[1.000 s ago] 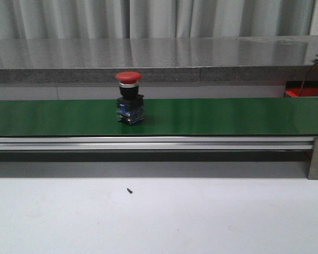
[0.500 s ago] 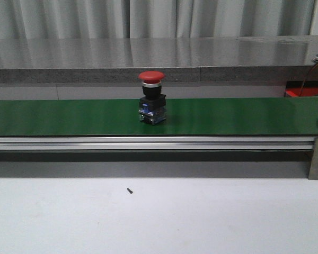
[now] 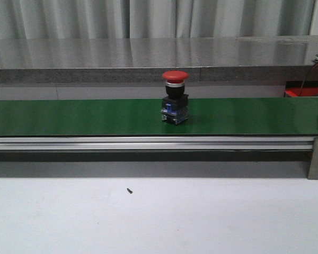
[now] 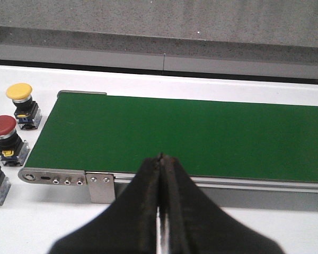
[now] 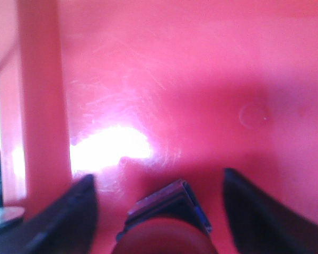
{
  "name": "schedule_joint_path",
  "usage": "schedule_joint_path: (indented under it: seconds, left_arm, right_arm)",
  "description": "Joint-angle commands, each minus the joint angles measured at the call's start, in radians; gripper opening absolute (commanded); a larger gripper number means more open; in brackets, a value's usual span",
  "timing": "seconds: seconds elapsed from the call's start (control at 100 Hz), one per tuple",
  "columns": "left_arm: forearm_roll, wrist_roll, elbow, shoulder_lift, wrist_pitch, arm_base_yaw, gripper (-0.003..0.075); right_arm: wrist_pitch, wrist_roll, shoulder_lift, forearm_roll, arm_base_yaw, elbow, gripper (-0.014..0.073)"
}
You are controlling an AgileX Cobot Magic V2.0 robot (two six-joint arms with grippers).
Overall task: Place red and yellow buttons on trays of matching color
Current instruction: 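Lower the button into the red tray and open the right gripper, then grasp the second red button on the belt with the right gripper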
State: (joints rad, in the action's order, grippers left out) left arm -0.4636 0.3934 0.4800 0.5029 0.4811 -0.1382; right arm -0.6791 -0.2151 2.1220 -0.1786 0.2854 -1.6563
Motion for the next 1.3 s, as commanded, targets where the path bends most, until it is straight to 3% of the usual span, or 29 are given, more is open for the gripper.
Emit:
schedule_joint_path:
  seconds: [0.0,0.23,0.42,0.57,0.8,1.07,1.29]
  left_arm:
    - [-0.023,0.001,0.028,0.004,-0.075,0.004,-0.0020]
    - [-0.023,0.001,0.028,0.004,-0.075,0.004,-0.0020]
    - [-0.023,0.001,0.028,0.004,-0.075,0.004,-0.0020]
    - [-0.023,0.001,0.028,0.004,-0.075,0.004,-0.0019]
    - [-0.023,0.001,0.028,0.004,-0.075,0.004,-0.0020]
    - [-0.023,0.001,0.028,0.004,-0.075,0.004,-0.0020]
    - [-0.023,0.001,0.028,0.004,-0.073,0.004,-0.0020]
  right_arm:
    - [0.032,-0.013,-0.113,0.002,0.007,-0.031,0.0601]
    - [-0.105,-0.140,-0.261,-0.013,0.001,-0.023,0.0598]
    - [-0.213,-0.284,-0.397,-0.217,-0.002,0.075,0.0598]
    - [-0.252,-0.375,-0.517,-0.283,-0.008,0.225,0.0598]
    - [-0.245,-0.471,-0.633,-0.285,-0.134,0.400,0.0598]
    - [-0.165,-0.492,-0.627,-0.280,-0.349,0.402,0.0598]
    - [-0.083,-0.492,-0.607,-0.279,-0.403,0.397,0.0598]
